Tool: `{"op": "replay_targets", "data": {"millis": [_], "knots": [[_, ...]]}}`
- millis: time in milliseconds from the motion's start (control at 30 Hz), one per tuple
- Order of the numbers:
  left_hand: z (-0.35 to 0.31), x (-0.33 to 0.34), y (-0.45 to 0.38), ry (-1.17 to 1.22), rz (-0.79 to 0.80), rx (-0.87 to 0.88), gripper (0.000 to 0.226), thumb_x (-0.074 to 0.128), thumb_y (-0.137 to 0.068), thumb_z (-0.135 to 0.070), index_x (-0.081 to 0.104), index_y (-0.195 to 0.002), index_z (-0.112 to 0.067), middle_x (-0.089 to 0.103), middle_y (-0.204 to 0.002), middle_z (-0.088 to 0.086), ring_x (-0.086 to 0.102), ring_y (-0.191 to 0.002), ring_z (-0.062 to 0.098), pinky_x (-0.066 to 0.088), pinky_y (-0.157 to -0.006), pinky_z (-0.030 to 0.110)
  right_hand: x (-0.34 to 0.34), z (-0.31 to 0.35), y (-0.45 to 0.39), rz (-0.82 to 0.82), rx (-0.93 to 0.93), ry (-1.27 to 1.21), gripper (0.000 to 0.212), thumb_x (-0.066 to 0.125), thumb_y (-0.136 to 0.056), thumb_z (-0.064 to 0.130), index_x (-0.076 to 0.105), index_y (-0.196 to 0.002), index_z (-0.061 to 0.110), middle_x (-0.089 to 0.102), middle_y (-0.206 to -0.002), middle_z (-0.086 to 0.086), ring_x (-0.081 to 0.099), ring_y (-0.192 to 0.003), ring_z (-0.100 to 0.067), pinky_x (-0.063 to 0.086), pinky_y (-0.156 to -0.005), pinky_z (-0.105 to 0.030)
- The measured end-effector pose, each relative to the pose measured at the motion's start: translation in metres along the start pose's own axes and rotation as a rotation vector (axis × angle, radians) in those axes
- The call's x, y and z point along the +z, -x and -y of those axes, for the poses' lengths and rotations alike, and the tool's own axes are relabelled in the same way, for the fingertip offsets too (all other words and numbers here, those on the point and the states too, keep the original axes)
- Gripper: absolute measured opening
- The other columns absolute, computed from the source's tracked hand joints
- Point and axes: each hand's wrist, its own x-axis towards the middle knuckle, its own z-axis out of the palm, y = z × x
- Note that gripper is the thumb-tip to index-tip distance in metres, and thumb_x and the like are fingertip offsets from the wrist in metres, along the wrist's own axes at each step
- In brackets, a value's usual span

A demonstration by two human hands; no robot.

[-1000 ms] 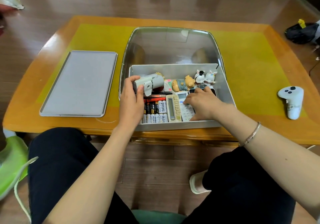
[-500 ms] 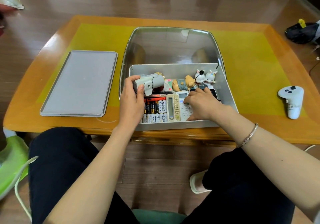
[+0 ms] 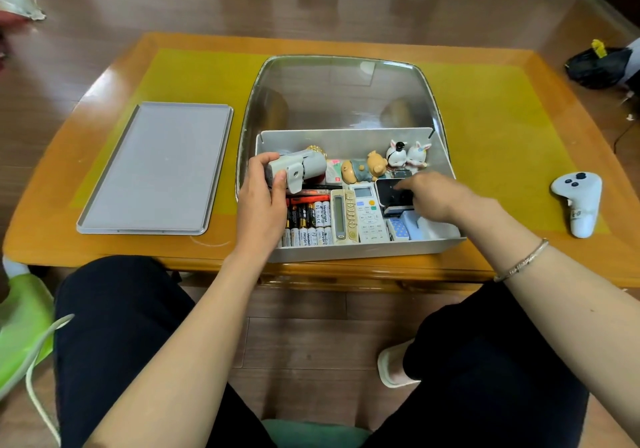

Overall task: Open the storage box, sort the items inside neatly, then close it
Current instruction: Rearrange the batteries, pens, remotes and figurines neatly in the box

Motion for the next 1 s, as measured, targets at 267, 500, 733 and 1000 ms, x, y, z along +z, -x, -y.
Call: {"op": "replay_targets", "data": {"millis": [267,500,733,1000], "knots": [[-0.005,-0.002,-0.004,0.044,0.091,-0.063,0.025,0.049,-0.099,-0.026,0.049,-0.124,-0.025,0.059,-0.12,-0.001,0.058,-0.107,0.011,0.056,-0.073,0.023,0.007,0.0,0.0,-0.083,0.026,-0.051,0.038,0.044,-0.088,0.005,0.057,-0.123,0.012,0.06,-0.12,-0.017,0.057,-0.105,-0.036,0.051,-0.084,-0.042],[-0.028,0.017,-0.016,0.173,0.313,-0.194,0.016,0.054,-0.096,-0.018,0.051,-0.111,-0.024,0.063,-0.1,0.003,0.068,-0.077,0.015,0.057,-0.064,0.023,-0.011,0.032,0.016,-0.412,-0.358,-0.307,0.056,0.068,-0.085,0.023,0.046,-0.137,0.017,0.049,-0.135,-0.005,0.043,-0.126,-0.022,0.033,-0.105,-0.035],[-0.04,0.026,-0.006,0.212,0.527,0.076,0.035,0.064,-0.087,-0.001,0.056,-0.095,-0.034,0.06,-0.11,-0.004,0.059,-0.108,0.013,0.053,-0.09,0.039,-0.007,0.033,0.02,-0.249,-0.328,-0.441,0.049,0.066,-0.079,0.014,0.057,-0.127,0.02,0.065,-0.103,0.001,0.054,-0.086,0.001,0.037,-0.071,-0.016],[-0.042,0.031,0.001,0.269,0.537,0.089,0.031,0.067,-0.083,0.005,0.061,-0.099,-0.021,0.059,-0.114,-0.008,0.057,-0.109,0.007,0.053,-0.079,0.017,-0.004,0.02,0.016,-0.208,-0.346,-0.461,0.049,0.071,-0.083,0.016,0.055,-0.129,0.017,0.064,-0.117,-0.001,0.05,-0.091,-0.005,0.03,-0.071,-0.01]]}}
